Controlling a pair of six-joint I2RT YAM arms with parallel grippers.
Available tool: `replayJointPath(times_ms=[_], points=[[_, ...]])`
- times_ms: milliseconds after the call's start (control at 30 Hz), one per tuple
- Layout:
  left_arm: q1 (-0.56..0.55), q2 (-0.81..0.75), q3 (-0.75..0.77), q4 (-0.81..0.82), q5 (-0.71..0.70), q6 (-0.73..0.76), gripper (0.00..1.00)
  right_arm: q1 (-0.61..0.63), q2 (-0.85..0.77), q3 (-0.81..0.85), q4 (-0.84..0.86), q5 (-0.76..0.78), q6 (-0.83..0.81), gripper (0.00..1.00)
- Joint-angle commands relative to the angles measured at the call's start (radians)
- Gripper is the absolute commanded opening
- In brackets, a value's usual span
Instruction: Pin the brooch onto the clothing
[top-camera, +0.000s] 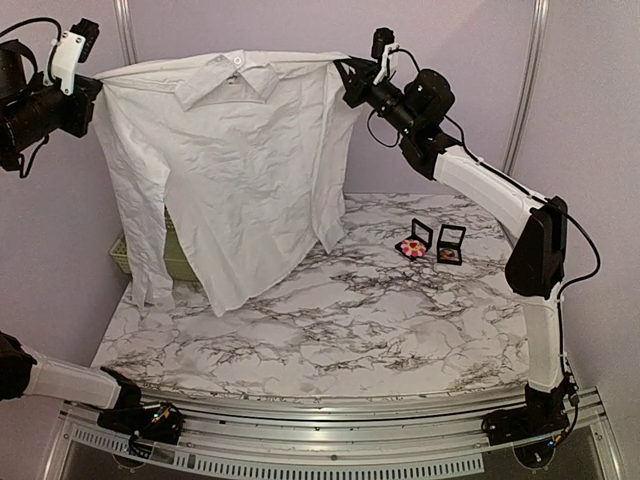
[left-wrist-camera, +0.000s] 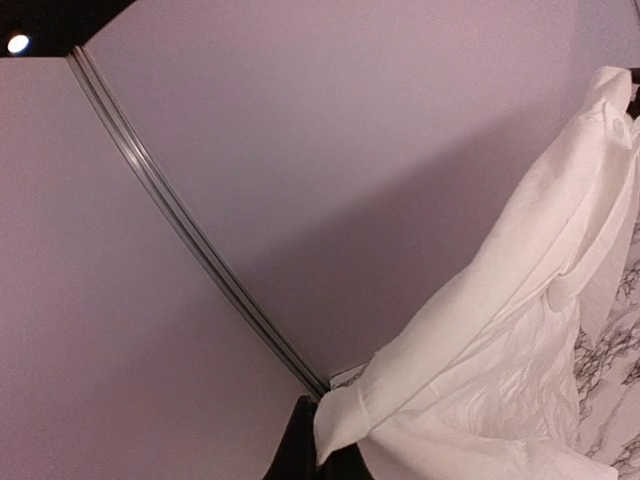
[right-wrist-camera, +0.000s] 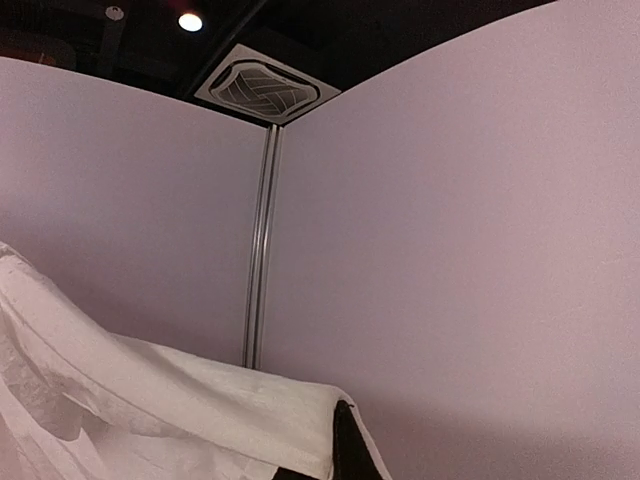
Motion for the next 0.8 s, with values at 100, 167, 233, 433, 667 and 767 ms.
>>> replayJointPath(times_ms=[100, 167, 233, 433, 667, 767], points=[[-0.019, -0.032, -0.133, -0.13, 0.515, -0.019, 0.0, -0.099, 0.083, -0.01, 0.13, -0.035, 0.07, 0.0], [-0.067, -0.027, -0.267, -0.147, 0.601, -0.014, 0.0, -0.112, 0.067, -0.123, 0.063, -0.055, 0.07, 0.0], [-0.143, -0.001, -0.386, -0.148, 0.631, -0.02, 0.0, -0.124, 0.05, -0.244, -0.008, -0.098, 0.084, 0.03], [-0.496, 0.216, -0.515, -0.137, 0.547, 0.002, 0.03, -0.147, 0.004, -0.473, -0.38, -0.077, 0.106, 0.66], [-0.817, 0.631, -0.301, -0.323, 0.509, 0.089, 0.72, -0.193, -0.089, -0.4, -0.886, 0.207, 0.024, 0.98], [-0.812, 0.676, -0.24, -0.36, 0.524, 0.105, 0.77, -0.215, -0.066, -0.289, -1.069, 0.293, -0.002, 0.99]])
